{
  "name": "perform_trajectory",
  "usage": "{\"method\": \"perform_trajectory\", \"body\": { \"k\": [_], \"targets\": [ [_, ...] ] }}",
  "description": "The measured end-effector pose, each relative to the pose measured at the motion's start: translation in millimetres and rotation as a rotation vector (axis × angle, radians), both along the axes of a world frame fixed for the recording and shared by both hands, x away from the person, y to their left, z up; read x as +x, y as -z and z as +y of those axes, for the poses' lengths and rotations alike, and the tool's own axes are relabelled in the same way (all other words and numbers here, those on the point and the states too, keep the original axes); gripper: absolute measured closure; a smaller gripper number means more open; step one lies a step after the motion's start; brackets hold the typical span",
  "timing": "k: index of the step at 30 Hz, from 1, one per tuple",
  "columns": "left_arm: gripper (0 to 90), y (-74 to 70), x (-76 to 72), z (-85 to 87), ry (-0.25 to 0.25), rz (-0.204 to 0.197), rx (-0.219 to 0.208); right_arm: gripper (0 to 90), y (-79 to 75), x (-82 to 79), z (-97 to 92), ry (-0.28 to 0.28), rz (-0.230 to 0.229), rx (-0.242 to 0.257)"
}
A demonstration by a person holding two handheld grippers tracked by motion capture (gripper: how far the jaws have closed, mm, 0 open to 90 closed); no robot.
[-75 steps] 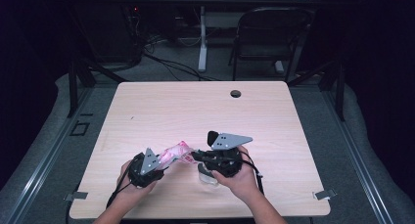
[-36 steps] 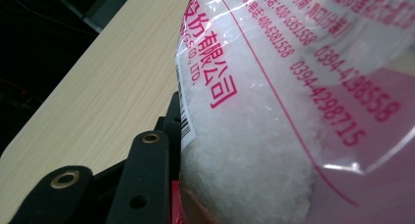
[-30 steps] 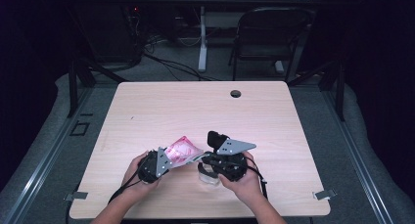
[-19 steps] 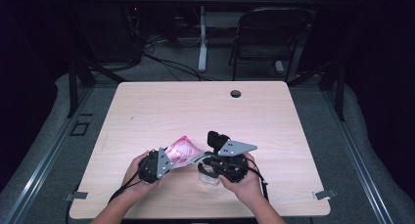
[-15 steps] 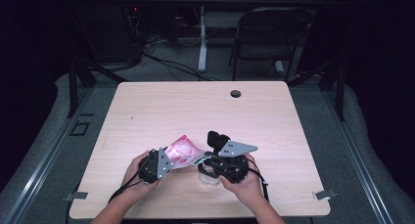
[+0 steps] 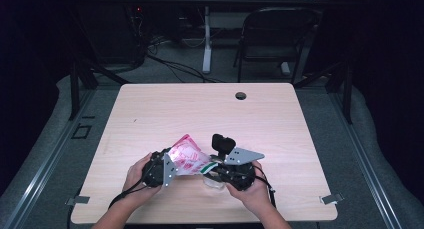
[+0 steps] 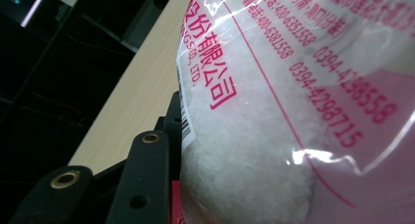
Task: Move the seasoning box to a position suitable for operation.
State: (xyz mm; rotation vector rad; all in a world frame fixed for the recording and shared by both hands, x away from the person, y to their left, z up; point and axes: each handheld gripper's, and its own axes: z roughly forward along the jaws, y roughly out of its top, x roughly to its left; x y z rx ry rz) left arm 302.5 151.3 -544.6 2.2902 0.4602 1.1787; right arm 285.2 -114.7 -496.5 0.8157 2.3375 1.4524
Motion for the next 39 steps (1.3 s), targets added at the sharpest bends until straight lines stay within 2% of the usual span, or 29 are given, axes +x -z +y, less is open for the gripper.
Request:
{"method": "perform_trajectory", "body": {
  "k": [5,8,9,16,20,21,24,25,32,39],
  "targets": [
    [63.8,-1.0,-2.0,-1.4,-0.004,-0.055,0.017,89.5,0.2,-1.3,-0.9,0.000,-0.005,-0.006],
    [63.9,-1.4,-2.3,-1.8,-0.007,-0.071,0.028,89.5,0.5,-1.5,-1.0,-0.001,-0.008,-0.019],
    [63.9,-2.0,-2.8,-2.1,-0.008,-0.089,0.038,89.4,1.0,-1.7,-1.1,-0.001,-0.008,-0.021],
    [63.9,-3.8,-4.2,-3.4,-0.012,-0.128,0.067,89.2,2.2,-1.8,-2.0,0.005,-0.007,-0.023],
    [64.0,-4.2,-4.9,-4.1,-0.014,-0.137,0.079,88.8,2.9,-1.7,-2.6,0.011,-0.005,-0.024],
    [64.0,-5.5,-5.2,-4.5,-0.014,-0.149,0.097,87.6,3.3,-2.1,-2.8,0.014,-0.011,-0.026],
    [64.0,-5.5,-6.0,-5.4,-0.012,-0.164,0.104,87.0,3.4,-2.7,-3.1,0.018,-0.017,-0.031],
    [64.1,-5.8,-6.7,-6.4,-0.013,-0.177,0.122,85.7,3.3,-3.1,-3.4,0.026,-0.022,-0.036],
    [64.2,-6.4,-6.6,-7.0,-0.012,-0.175,0.125,85.1,3.1,-3.7,-3.5,0.033,-0.031,-0.043],
    [64.3,-7.4,-6.4,-9.5,-0.012,-0.187,0.129,88.5,2.7,-3.8,-4.6,0.034,-0.033,-0.045]
  ]
}}
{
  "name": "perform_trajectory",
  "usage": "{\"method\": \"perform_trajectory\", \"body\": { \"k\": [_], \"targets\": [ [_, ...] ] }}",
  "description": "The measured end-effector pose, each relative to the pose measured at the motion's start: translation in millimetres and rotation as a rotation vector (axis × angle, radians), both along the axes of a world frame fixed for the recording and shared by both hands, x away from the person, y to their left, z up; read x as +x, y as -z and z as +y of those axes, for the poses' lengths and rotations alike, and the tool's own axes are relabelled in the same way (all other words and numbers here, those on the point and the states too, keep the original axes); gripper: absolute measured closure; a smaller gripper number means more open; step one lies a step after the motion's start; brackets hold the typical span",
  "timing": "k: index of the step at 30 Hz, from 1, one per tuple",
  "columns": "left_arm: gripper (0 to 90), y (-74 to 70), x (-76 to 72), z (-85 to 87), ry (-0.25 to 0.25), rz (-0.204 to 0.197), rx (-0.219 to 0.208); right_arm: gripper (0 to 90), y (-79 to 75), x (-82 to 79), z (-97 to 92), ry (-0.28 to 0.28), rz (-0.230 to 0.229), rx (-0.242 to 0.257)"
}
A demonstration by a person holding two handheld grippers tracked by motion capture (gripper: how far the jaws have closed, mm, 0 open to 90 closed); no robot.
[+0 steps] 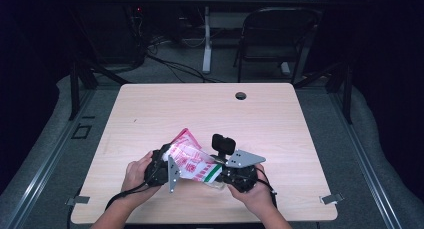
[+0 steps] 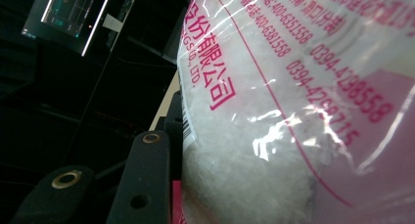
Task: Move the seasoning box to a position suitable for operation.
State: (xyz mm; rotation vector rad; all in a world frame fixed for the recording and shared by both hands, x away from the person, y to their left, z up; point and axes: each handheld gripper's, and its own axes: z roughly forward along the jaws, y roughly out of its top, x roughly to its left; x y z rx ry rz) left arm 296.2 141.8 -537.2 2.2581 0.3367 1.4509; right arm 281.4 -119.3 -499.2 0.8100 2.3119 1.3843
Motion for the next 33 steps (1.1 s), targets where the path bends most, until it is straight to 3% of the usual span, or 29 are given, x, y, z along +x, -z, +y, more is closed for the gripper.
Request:
{"method": "perform_trajectory", "body": {
  "k": [16,25,33],
  "targets": [
    [64.4,-7.8,0.6,-4.7,0.002,-0.021,0.032,90.0,-0.6,1.6,-4.8,-0.002,0.017,-0.004],
    [64.4,-12.1,2.1,-5.0,0.007,-0.027,0.043,90.0,-2.5,3.7,-6.2,-0.002,0.049,0.024],
    [64.5,-12.4,1.9,-4.7,0.013,-0.019,0.059,88.4,-2.3,2.7,-3.5,-0.002,0.038,-0.010]
  ]
}}
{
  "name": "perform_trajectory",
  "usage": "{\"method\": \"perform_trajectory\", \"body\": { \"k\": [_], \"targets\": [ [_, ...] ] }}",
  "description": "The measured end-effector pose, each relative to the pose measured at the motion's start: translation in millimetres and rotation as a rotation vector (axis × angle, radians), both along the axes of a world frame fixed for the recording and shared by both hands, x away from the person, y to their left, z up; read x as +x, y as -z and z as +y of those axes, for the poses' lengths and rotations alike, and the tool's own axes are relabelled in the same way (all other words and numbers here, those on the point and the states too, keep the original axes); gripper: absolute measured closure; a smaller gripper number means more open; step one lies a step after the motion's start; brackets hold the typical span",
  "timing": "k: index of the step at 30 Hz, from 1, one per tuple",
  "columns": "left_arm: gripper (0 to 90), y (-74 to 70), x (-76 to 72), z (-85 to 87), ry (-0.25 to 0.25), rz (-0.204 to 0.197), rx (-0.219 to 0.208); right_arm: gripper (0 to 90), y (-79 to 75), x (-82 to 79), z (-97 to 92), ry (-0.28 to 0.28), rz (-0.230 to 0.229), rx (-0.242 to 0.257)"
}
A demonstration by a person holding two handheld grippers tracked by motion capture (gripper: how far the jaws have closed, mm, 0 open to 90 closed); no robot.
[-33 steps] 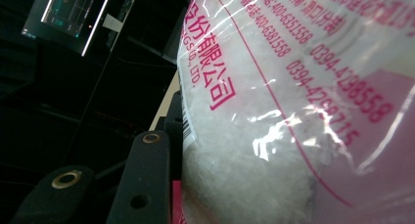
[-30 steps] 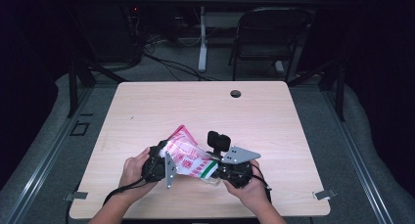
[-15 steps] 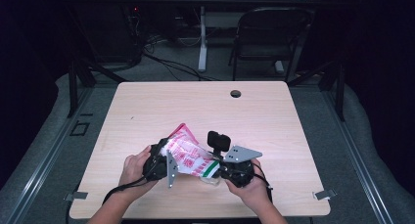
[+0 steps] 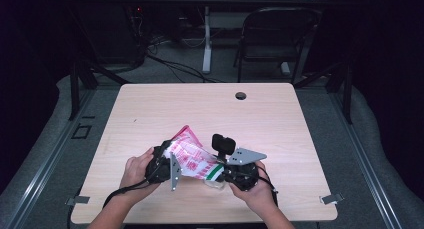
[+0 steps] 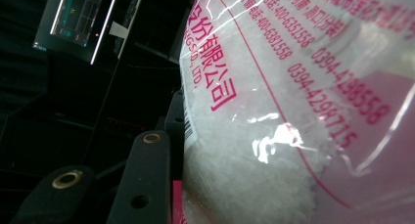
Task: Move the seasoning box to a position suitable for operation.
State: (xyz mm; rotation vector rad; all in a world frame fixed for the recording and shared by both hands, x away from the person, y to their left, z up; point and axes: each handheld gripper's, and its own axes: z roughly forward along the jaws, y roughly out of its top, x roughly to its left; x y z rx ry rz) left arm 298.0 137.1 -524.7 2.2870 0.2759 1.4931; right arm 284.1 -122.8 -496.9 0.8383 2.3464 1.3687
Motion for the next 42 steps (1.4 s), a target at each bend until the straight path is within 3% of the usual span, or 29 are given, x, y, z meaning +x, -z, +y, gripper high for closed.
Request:
{"method": "perform_trajectory", "body": {
  "k": [6,12,16,30,36,42],
  "targets": [
    [64.6,0.9,-0.6,-0.7,0.004,-0.002,0.005,80.9,2.2,-3.1,-0.3,0.001,-0.013,-0.010],
    [64.7,2.2,-0.6,0.5,-0.001,0.000,0.036,75.6,1.5,-10.6,-1.1,0.000,-0.042,-0.034],
    [64.7,3.8,-0.3,0.8,0.004,-0.006,0.022,74.3,0.9,-16.0,-3.6,0.000,-0.061,-0.054],
    [64.7,2.1,0.5,-0.2,-0.003,-0.016,0.047,68.3,-1.7,-24.5,-11.8,0.009,-0.098,-0.033],
    [64.8,1.3,0.4,-1.6,-0.002,-0.025,0.063,68.3,-2.1,-27.0,-11.8,-0.007,-0.110,-0.035],
    [64.8,0.8,0.5,-3.0,0.004,-0.033,0.074,78.4,-2.1,-27.1,-13.3,-0.002,-0.095,-0.024]
  ]
}}
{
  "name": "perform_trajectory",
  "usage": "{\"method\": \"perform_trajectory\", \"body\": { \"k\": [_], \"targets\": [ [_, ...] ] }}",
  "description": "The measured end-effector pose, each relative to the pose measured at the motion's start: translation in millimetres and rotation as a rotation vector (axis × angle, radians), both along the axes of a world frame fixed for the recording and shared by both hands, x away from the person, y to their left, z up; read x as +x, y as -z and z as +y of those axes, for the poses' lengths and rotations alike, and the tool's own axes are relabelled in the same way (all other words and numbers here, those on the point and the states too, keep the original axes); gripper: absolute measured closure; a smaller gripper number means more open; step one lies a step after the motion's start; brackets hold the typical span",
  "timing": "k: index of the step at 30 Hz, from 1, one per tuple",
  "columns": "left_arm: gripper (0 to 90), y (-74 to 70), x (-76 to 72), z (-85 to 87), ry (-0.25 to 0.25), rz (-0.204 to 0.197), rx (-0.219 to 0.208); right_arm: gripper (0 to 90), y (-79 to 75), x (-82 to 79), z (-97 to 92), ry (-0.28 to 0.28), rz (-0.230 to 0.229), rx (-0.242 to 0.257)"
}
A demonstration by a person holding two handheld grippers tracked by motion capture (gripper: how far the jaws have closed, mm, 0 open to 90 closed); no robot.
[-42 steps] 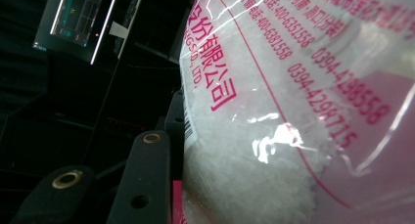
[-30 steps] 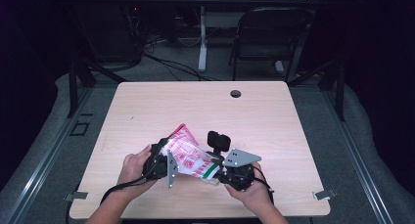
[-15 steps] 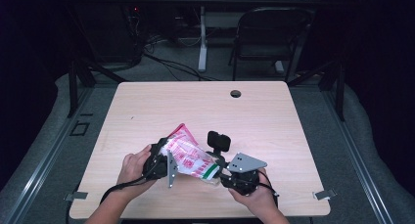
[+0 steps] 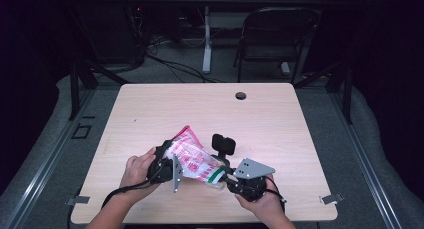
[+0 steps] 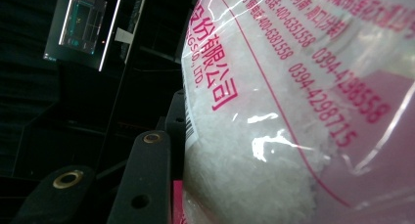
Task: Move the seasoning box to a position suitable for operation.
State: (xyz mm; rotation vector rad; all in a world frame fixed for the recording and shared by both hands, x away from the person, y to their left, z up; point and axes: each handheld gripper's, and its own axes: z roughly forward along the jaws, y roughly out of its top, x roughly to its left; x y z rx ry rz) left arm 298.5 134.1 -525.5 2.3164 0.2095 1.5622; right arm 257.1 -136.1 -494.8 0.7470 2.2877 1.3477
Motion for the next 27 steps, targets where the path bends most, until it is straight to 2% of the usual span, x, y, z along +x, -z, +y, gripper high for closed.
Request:
{"method": "perform_trajectory", "body": {
  "k": [5,23,27],
  "targets": [
    [64.8,-1.0,-0.1,-1.3,-0.001,-0.013,0.013,88.8,1.2,0.5,0.5,0.005,0.004,-0.007],
    [65.1,-3.2,0.7,-4.9,-0.004,-0.024,0.003,90.0,6.1,5.8,-2.1,0.010,0.040,-0.007],
    [65.2,-3.7,0.9,-6.0,-0.003,-0.035,0.009,90.0,7.3,7.0,-3.0,0.012,0.046,-0.019]
  ]
}}
